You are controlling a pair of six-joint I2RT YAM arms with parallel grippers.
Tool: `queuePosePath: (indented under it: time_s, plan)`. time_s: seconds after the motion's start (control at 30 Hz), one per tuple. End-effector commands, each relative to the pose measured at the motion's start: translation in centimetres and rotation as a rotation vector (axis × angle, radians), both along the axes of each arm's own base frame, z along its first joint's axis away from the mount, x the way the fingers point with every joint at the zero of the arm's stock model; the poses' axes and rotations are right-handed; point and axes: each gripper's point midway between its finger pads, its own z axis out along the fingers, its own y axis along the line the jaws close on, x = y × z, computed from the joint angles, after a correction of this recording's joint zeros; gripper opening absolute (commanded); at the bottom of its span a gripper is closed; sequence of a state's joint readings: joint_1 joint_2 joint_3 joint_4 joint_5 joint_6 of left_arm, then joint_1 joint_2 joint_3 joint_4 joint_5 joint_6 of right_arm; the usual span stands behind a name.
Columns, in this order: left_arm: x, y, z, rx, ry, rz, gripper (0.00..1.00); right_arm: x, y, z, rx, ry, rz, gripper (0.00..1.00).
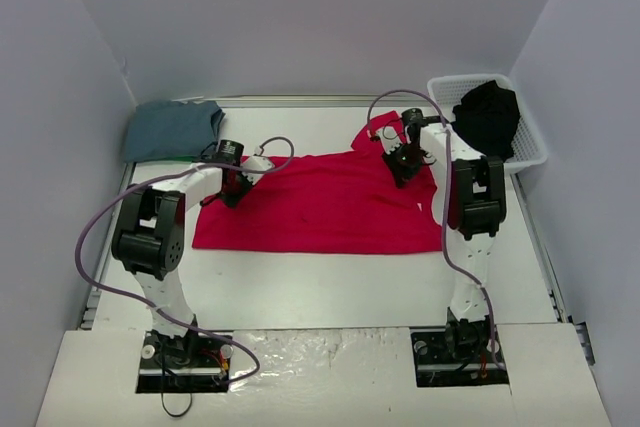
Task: Fold and stack the t-shirts
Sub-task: Fold the flattened tshirt in 1/3 of the way
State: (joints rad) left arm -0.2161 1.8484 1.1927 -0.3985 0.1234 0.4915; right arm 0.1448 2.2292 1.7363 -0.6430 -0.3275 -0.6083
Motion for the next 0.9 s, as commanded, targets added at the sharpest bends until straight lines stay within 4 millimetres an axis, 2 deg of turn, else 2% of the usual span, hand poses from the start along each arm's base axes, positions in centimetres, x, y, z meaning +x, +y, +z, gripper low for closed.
queuePosePath:
  time_s: [0.0, 0.23, 0.37, 0.7, 0.8, 0.87]
  plan:
    - [-7.8, 0.1, -2.7, 0.052, 0.279, -0.068, 0.02, -7.9, -1.9, -3.7, -0.094, 0.301, 0.013, 0.0]
    - [-10.6, -1.3, -2.6, 0.067, 0.343, -0.17, 0.02, -9.2, -2.3, -3.6, -0.113, 0.322, 0.019, 0.0]
    - [-12.1, -1.5, -2.6, 0.084, 0.399, -0.22, 0.02, -10.3, -2.6, -3.8, -0.128, 0.345, 0.027, 0.0]
    - [-16.0, -2.8, -2.1, 0.087, 0.513, -0.364, 0.02, -12.9, -4.2, -4.3, -0.204, 0.397, 0.05, 0.01]
    - [-16.7, -3.2, -2.1, 0.079, 0.533, -0.387, 0.02, -13.5, -4.6, -4.5, -0.223, 0.411, 0.055, 0.01]
    - [-16.4, -3.4, -2.0, 0.077, 0.519, -0.381, 0.02, -13.4, -4.7, -4.3, -0.23, 0.404, 0.053, 0.02]
